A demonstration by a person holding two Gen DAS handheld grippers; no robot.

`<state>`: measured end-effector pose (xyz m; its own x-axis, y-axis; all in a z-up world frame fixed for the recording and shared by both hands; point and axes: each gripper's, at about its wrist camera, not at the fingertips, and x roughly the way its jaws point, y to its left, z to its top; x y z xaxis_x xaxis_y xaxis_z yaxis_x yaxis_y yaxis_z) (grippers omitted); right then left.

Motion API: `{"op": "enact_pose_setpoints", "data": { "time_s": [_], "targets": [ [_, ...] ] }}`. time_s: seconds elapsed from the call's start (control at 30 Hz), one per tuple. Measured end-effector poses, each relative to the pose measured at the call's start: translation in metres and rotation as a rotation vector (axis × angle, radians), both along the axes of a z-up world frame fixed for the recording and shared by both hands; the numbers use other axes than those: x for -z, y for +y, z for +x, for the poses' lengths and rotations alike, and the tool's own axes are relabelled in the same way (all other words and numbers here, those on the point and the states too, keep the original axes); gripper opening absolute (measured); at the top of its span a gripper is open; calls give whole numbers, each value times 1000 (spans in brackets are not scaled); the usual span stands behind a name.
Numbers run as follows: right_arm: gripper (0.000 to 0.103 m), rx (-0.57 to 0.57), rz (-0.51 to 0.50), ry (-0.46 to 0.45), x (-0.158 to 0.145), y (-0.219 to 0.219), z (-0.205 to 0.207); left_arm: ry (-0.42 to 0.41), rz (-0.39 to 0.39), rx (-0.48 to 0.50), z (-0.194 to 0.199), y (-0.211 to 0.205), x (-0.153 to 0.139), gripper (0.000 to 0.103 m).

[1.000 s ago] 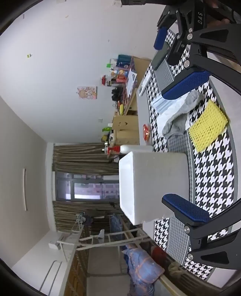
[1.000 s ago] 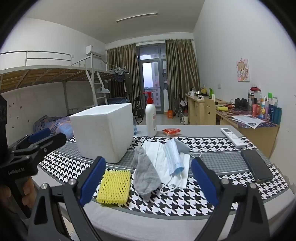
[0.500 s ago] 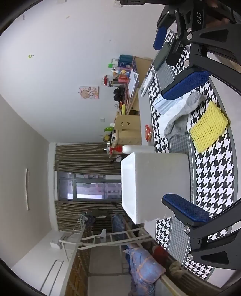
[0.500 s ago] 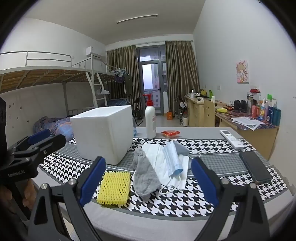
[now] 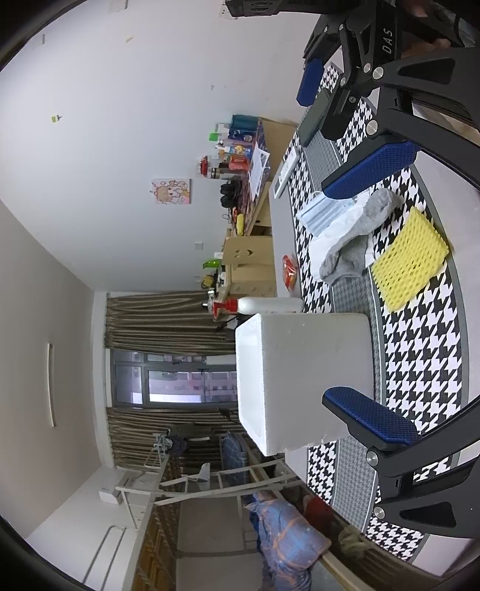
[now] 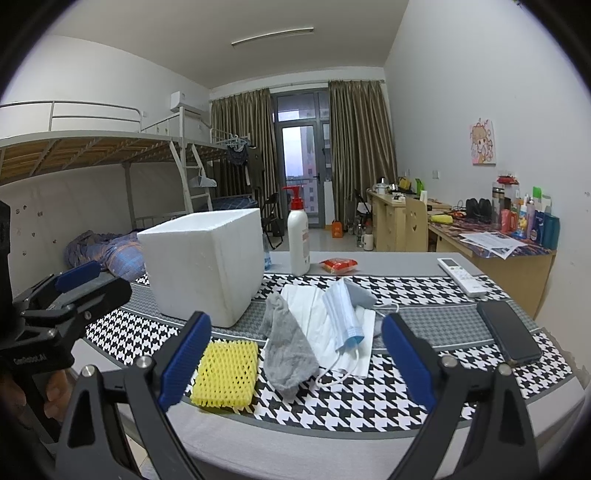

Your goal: Organize soft objects

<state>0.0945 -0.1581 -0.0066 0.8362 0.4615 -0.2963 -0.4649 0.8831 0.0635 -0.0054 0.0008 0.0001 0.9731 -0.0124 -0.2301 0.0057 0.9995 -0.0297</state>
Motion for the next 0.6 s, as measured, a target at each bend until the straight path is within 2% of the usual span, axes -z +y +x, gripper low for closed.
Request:
{"op": "enact_pose_setpoints", "data": {
  "time_s": [0.6],
  "targets": [
    [96, 5, -3, 0, -2, 0, 1, 23, 15, 17, 4, -4, -2, 102]
  ]
}}
